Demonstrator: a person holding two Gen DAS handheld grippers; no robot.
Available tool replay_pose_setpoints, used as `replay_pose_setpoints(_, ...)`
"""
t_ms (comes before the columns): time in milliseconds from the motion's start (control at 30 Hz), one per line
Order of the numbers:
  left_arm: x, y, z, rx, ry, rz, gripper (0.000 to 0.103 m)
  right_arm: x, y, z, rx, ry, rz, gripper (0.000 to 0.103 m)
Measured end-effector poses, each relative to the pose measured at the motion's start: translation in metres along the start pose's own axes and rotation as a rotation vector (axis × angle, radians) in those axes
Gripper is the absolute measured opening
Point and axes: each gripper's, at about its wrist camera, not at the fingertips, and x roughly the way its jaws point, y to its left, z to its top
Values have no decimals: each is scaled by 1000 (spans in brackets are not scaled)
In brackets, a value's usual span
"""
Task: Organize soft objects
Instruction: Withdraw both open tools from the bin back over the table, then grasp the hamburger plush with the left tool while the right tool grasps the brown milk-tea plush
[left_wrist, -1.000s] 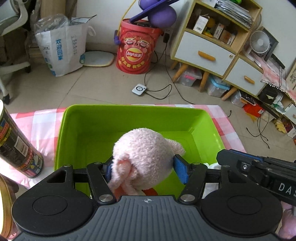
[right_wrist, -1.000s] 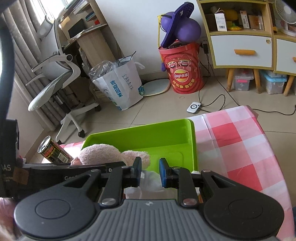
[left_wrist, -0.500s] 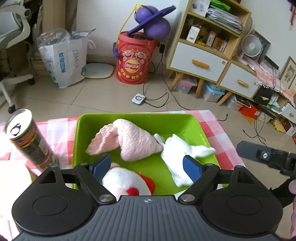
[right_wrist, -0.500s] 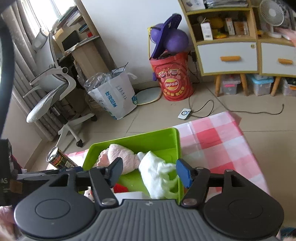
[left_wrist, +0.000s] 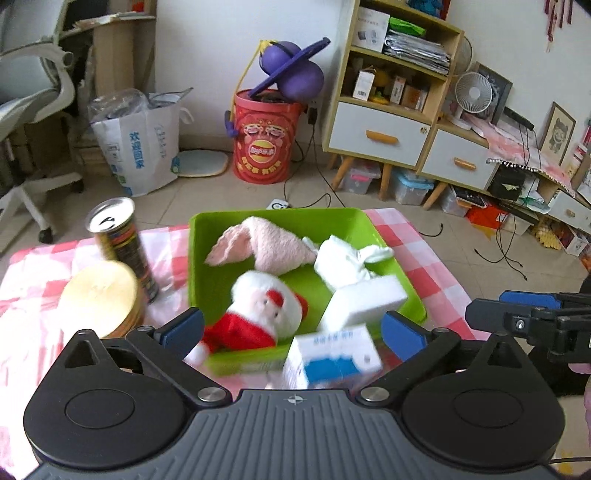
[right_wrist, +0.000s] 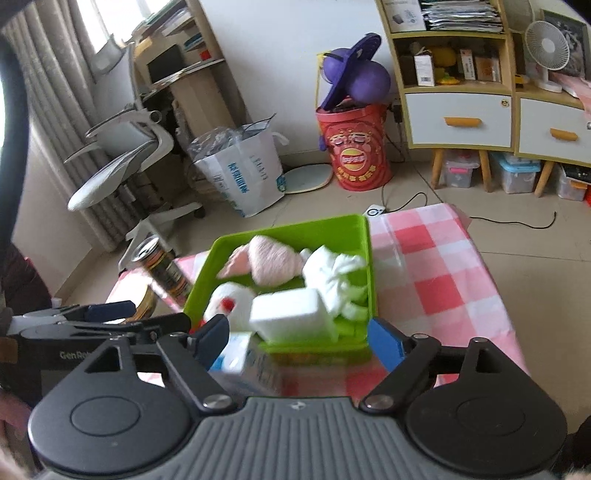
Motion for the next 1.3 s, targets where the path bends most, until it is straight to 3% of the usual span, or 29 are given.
replay_pose_setpoints(367, -39, 8, -60, 0, -27, 44, 98, -16, 28, -52, -100, 1, -10, 74)
replay_pose_setpoints(633, -38, 14, -101, -27, -11, 46, 98, -15, 29, -81, -155, 2, -23, 76)
replay_pose_setpoints(767, -32, 17, -121, -30, -41, 27, 98, -9, 15, -94, -142, -1, -23, 79)
replay_pose_setpoints(1000, -13, 15, -136, 40, -28, -10, 97, 13, 7, -109, -144, 126, -25, 79)
replay_pose_setpoints(1233, 1, 27, -136, -30, -63, 7, 96, 15, 16, -120, -180, 139, 24, 78)
replay_pose_setpoints(1300, 5, 29, -136, -37, -71, 7, 95, 16, 20, -122, -208, 140, 20, 73)
